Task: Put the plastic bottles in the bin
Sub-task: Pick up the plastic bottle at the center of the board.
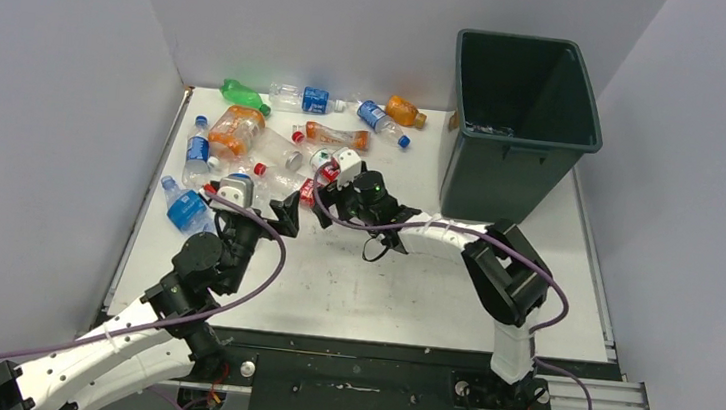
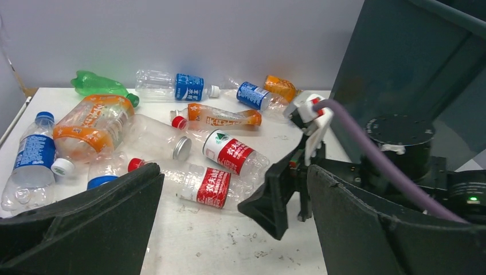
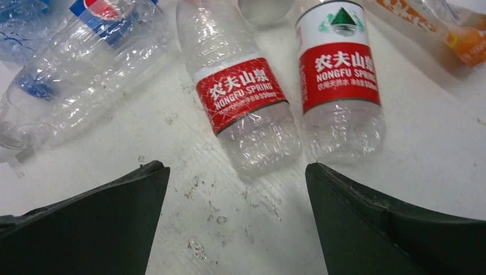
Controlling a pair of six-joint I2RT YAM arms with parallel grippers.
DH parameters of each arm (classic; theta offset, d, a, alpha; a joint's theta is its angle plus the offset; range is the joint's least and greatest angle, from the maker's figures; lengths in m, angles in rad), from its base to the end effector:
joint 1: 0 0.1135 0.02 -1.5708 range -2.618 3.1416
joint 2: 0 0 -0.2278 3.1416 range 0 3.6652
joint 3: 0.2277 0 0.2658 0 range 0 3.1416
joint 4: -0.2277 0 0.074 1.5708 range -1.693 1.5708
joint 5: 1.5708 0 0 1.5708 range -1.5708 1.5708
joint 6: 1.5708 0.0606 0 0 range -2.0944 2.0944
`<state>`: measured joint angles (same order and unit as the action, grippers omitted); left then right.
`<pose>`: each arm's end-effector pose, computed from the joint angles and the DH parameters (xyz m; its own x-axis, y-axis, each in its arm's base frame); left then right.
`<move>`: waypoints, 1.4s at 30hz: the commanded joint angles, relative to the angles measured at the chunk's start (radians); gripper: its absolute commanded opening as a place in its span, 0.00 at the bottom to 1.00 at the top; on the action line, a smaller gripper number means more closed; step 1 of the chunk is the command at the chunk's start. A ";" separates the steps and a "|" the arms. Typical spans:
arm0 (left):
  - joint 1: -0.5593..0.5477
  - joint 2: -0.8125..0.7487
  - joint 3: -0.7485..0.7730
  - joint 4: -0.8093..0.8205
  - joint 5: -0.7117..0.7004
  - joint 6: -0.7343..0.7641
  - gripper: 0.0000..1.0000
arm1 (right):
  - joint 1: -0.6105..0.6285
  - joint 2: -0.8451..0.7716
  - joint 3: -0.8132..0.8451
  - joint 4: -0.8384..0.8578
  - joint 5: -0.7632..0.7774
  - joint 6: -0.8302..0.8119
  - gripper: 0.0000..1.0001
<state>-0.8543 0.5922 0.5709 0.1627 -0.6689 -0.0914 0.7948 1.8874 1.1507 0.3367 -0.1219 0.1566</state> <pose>0.1672 -0.1348 0.3123 0.0750 -0.1951 -0.9779 0.1961 0.9644 -0.1774 0.3075 0.3239 0.1482 -0.3921 -0.1786 -0.9024 -0.7347 0.6511 0.1904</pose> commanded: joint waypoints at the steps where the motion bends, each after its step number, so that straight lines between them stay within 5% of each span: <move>1: 0.004 -0.013 0.003 0.056 0.030 0.010 0.96 | 0.021 0.051 0.109 0.100 -0.044 -0.165 0.94; 12: 0.006 -0.062 -0.004 0.067 0.010 0.027 0.96 | 0.024 0.297 0.397 -0.077 -0.058 -0.328 0.94; 23: 0.007 -0.073 -0.004 0.071 0.009 0.032 0.96 | 0.036 0.407 0.492 -0.158 -0.031 -0.339 0.88; 27: 0.008 -0.077 -0.006 0.074 0.012 0.032 0.96 | 0.043 0.407 0.467 -0.164 -0.025 -0.347 0.80; 36: 0.007 -0.080 -0.008 0.075 0.015 0.032 0.96 | 0.058 0.300 0.305 -0.073 -0.013 -0.339 0.39; 42: 0.012 -0.112 -0.011 0.090 -0.062 0.030 0.96 | 0.127 0.049 0.110 -0.003 0.063 -0.315 0.34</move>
<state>-0.8497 0.5144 0.5602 0.1844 -0.6678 -0.0666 0.8600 2.1471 1.3502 0.2535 -0.1104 -0.1749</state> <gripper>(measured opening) 0.961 0.536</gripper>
